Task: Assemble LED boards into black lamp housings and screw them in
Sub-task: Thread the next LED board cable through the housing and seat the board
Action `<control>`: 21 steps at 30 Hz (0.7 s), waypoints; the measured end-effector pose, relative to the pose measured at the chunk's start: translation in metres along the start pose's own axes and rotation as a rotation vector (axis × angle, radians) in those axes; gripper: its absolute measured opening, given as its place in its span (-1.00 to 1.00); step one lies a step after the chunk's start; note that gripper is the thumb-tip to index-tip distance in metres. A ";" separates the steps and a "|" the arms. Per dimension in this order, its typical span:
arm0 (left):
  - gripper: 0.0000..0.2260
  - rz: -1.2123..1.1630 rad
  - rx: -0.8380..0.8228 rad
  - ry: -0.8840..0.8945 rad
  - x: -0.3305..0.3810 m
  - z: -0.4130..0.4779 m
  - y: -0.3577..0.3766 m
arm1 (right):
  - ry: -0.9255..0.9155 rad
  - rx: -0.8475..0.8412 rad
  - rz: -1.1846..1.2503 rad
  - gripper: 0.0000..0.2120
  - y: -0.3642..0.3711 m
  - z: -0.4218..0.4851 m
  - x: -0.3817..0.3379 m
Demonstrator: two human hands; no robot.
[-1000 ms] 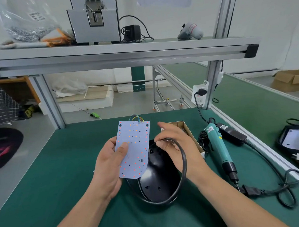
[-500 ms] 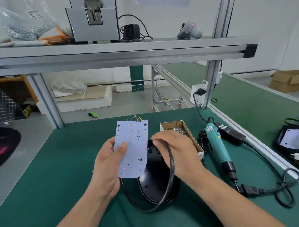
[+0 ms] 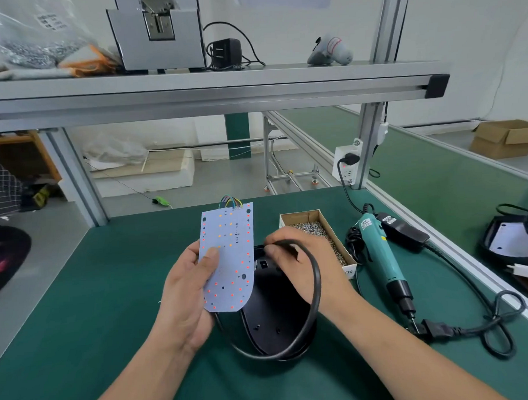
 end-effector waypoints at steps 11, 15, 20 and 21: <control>-0.64 -0.016 0.014 0.065 0.011 -0.005 0.004 | -0.353 -0.104 -0.281 -0.95 0.014 -0.006 -0.017; -0.67 -0.041 -0.010 0.055 0.011 -0.009 0.009 | -0.262 0.008 -0.332 -0.94 0.009 -0.007 -0.014; -0.65 -0.078 -0.041 0.015 0.010 -0.014 0.011 | 0.109 -0.115 -0.158 -0.79 0.011 -0.007 0.007; -0.63 -0.087 -0.049 -0.003 0.009 -0.014 0.011 | 0.134 -0.114 -0.174 -0.77 0.011 -0.009 0.010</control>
Point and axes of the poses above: each hand's wrist, its own z-axis towards the middle knuckle, its own y-axis out of the palm, x = y × z, the point moved 6 cm from there along z, towards the middle knuckle, and after that the axes turned 13 degrees about z, right-handed, at the moved point
